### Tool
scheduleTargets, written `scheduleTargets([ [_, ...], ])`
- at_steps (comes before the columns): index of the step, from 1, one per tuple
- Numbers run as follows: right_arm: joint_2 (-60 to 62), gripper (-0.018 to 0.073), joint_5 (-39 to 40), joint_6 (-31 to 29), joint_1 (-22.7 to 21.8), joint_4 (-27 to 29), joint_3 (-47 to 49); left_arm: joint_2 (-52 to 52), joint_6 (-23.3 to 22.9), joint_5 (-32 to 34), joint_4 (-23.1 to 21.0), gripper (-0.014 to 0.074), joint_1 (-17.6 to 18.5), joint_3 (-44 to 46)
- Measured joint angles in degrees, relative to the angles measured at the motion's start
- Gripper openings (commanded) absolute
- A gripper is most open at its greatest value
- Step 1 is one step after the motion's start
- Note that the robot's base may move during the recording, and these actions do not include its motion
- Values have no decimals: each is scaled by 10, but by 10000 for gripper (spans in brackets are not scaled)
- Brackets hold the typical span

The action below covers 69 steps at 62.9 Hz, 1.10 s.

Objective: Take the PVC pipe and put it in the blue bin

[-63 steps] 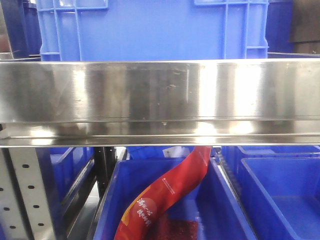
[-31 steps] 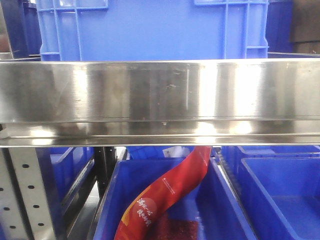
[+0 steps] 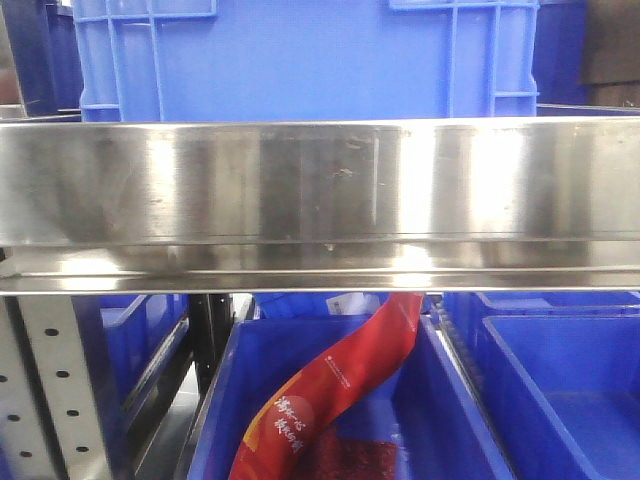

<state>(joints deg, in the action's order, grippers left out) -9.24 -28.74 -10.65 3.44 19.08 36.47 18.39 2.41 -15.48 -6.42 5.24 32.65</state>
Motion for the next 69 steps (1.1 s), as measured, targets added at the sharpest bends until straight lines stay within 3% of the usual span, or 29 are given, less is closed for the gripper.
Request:
scheduleTargets([
  [10,-49,-169,4,-29,0,39,27,57,5,25,-5,-111,69,14],
  [22,-99,-169,5,-84,2,110,53,142,6,70,22,-111,154,38],
  [29,-118,-169,5,-107,2,137,71,188,6,104,30,-111,182,61],
  [59,-207,-169,-12,-157,6,155,142,341,6,171,58,-111,187,166],
  [69,-225,-169,-2,-236,6,224,144,356,6,187,64,-111,187,168],
])
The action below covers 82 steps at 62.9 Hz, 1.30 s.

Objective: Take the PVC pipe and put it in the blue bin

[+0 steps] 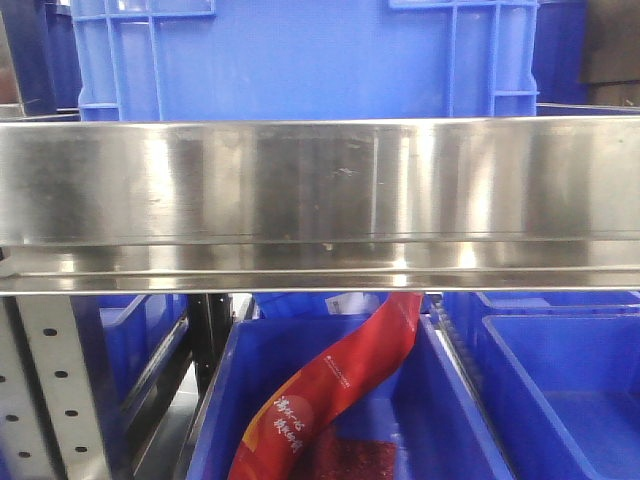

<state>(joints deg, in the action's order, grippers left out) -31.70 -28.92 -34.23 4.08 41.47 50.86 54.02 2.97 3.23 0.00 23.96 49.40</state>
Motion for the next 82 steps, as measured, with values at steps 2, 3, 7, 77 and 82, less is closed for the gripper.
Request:
scheduleTargets([
  [2,-4,-169,3,-19,0,18,0,0,0,6,5,-111,0,0],
  [3,-6,-169,2,-25,0,25,0,0,0,8,8,-111,0,0],
  [7,-14,-169,4,-49,0,47,0,0,0,26,18,-111,0,0],
  [77,-227,-169,62,-214,82,132,114,149,0,101,29,-111,0,100],
  [82,-241,-169,66,-214,82,133,119,163,0,103,29,-111,0,115],
])
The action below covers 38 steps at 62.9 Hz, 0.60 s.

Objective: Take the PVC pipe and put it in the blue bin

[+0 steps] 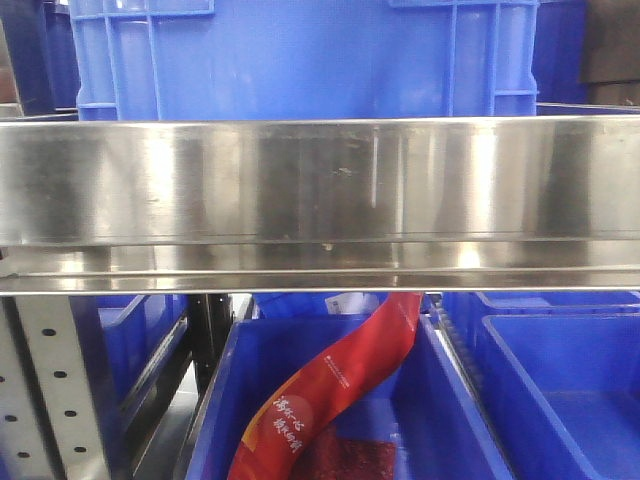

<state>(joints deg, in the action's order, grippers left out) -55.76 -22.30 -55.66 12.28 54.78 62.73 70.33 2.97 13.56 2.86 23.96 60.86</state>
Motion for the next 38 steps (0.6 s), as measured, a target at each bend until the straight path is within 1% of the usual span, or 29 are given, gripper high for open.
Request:
scheduleTargets([
  [24,-93,-169,1,-4,8,2,83,63,0,3,1,-111,0,59],
  [30,-118,-169,1,-4,8,2,92,75,0,6,2,-111,0,67],
  [38,-143,-169,9,-6,8,2,93,88,0,7,5,-111,-11,68],
])
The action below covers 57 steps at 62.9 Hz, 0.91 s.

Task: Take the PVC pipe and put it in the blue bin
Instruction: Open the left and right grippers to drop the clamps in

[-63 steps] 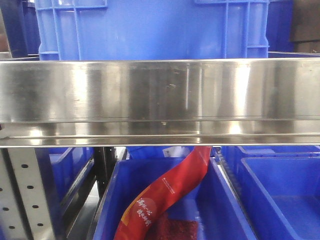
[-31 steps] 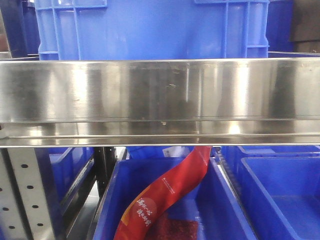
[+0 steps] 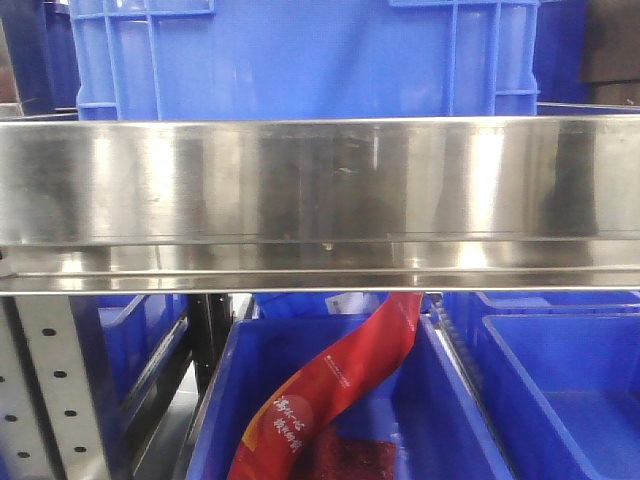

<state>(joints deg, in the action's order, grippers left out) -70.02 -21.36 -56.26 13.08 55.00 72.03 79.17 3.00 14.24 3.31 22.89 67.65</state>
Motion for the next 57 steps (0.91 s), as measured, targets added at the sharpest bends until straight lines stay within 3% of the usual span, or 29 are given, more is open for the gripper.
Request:
scheduleTargets([
  [20,-38,-169,27,-12,0,2,0,27,0,26,0,-102,-12,8],
  [36,-58,-169,38,-13,1,3,0,53,0,26,-4,111,-12,17],
  [46,-69,-167,51,-13,5,5,0,62,0,28,-10,141,-12,18],
  [57,-89,-27,63,-13,21,7,3,67,0,31,-12,140,-12,18],
])
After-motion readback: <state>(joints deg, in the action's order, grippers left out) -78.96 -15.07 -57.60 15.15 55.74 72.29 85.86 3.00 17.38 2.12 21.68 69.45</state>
